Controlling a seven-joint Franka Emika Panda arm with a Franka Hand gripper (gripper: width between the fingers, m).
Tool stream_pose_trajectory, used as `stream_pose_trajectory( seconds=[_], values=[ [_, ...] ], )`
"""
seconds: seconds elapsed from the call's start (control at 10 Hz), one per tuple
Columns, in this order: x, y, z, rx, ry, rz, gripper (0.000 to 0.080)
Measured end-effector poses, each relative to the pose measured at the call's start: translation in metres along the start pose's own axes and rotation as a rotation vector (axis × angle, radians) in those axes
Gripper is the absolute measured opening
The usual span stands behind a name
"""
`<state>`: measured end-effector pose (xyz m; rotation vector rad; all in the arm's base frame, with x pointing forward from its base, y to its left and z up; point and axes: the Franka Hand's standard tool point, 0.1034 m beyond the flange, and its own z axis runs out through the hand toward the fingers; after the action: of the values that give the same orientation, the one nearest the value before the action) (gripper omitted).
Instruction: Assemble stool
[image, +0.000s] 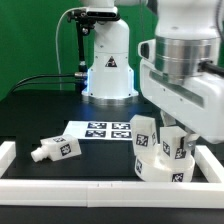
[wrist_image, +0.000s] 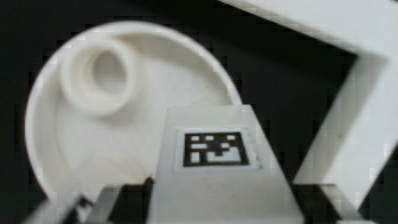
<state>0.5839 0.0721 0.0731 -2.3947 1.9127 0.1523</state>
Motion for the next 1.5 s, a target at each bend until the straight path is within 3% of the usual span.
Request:
stream_pose_trajectory(
  seconds=[0.3, 0.4, 0.8, 0.9, 1.0, 1.1, 1.3, 1.4, 1.5],
  values=[
    [0.0, -0.001, 0.0, 0.098, -0.044, 0.281, 0.0334],
    [-0.003, -0.001, -0.001, 0.101, -0.056, 0.344, 0.0334],
    [-0.003, -0.002, -0.001, 0.09, -0.066, 0.498, 0.0334],
    [-0.002, -0.001, 0.0, 0.09, -0.065, 0.489, 0.0396],
    [-0.004, -0.001, -0.001, 0.084, -0.066, 0.47, 0.0396],
    [-0.011, 0.001, -0.004, 0.056, -0.087, 0.456, 0.0602],
    [-0.02, 0.001, -0.022, 0.028, -0.12, 0.301, 0.0645],
    [-0.022, 0.0, -0.03, 0.025, -0.124, 0.206, 0.0645],
    [-0.019, 0.001, -0.027, 0.032, -0.114, 0.148, 0.0648]
  ],
)
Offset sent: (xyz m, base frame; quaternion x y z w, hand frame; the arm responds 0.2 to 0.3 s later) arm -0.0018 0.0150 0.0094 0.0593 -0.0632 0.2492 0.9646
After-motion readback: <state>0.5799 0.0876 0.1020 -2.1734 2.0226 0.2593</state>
